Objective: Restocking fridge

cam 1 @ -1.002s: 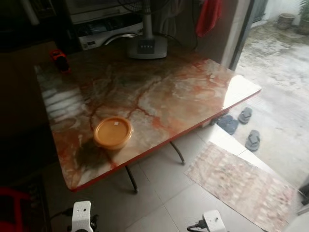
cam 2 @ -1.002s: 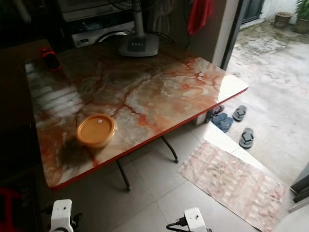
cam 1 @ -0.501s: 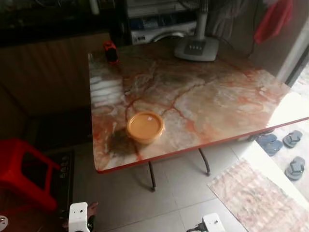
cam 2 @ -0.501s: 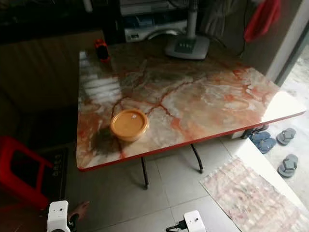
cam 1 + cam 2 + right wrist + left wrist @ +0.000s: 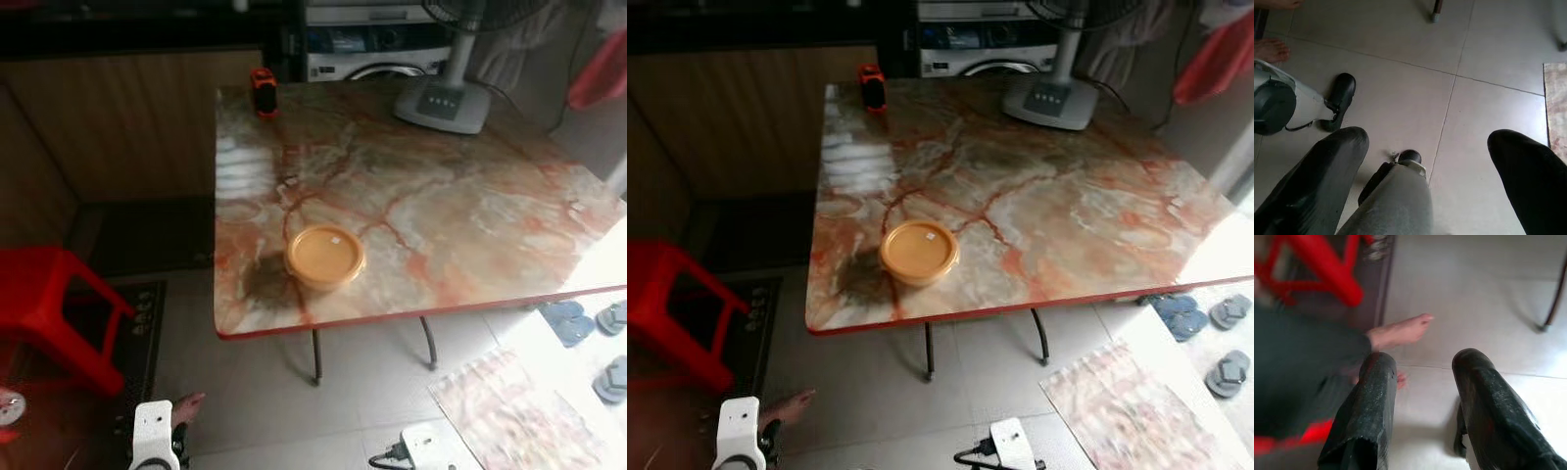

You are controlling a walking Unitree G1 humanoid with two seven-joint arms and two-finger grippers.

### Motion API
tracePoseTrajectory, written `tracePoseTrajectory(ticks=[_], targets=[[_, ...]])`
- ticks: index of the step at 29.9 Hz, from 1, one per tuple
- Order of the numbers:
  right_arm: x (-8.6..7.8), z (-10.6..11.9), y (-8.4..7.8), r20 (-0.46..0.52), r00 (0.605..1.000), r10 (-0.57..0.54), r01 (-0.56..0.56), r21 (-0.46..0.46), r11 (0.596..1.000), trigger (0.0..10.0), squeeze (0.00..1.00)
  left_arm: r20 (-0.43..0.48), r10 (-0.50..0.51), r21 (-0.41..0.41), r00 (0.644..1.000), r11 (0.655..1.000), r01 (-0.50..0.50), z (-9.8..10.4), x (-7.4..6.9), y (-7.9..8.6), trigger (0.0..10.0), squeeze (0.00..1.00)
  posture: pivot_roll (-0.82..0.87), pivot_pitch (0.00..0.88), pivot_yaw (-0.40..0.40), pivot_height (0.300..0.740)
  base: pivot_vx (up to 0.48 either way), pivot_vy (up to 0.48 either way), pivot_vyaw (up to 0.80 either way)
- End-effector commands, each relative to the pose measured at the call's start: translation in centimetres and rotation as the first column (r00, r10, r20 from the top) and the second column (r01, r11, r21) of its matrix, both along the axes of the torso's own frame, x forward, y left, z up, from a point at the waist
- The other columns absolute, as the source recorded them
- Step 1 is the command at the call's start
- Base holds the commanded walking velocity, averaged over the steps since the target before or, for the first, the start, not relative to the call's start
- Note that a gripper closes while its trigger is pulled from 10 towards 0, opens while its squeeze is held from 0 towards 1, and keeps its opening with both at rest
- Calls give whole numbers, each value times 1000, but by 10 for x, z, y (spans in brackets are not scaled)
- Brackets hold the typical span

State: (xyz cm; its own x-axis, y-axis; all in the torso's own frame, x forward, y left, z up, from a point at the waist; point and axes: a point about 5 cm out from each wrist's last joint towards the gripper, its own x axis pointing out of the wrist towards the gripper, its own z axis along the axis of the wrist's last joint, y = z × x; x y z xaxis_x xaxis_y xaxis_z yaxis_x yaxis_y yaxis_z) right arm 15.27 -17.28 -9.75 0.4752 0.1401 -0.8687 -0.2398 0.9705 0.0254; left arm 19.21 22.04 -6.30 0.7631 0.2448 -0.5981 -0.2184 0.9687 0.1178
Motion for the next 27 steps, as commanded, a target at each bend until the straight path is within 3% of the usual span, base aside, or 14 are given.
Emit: tracePoseTrajectory(ticks=[1,7,11,12,14,15,18,24,27], targets=[[-2,-1,2,-5,1000,-15,15,12,1000,10000,0,9,23,12,1000,1000,-23,1,-1,4,10000,0,47,54,-8,740,0,0,0],[-1,-1,2,-6,1000,-18,18,10,1000,10000,0,128,-1,54,992,999,-6,16,15,4,10000,0,47,56,-7,740,0,0,0],[0,0,2,-4,1000,-17,17,12,1000,10000,0,305,-69,138,950,990,27,44,38,3,10000,0,50,62,-10,740,0,0,0],[0,0,2,-3,1000,-17,17,13,1000,10000,0,393,-95,160,915,987,33,61,47,1,10000,0,51,63,-11,740,0,0,0],[0,0,2,-3,1000,-17,17,13,1000,10000,0,417,-99,163,903,986,33,65,50,1,10000,0,51,63,-11,740,0,0,0],[0,0,2,-2,1000,-12,12,12,1000,10000,0,469,-121,183,875,982,38,77,54,-2,10000,0,54,62,-11,740,0,0,0],[1,0,2,-4,1000,-5,5,14,1000,10000,0,540,-182,253,822,966,47,94,53,-9,10000,0,54,62,-11,740,0,0,0],[1,0,2,-1,1000,-4,4,16,1000,10000,0,587,-183,295,788,956,2,105,37,-14,10000,0,50,58,-9,740,0,0,0],[1,0,2,-1,1000,-2,2,14,1000,10000,0,628,-192,311,754,950,-17,123,43,-14,10000,0,55,60,-13,740,0,0,0]])
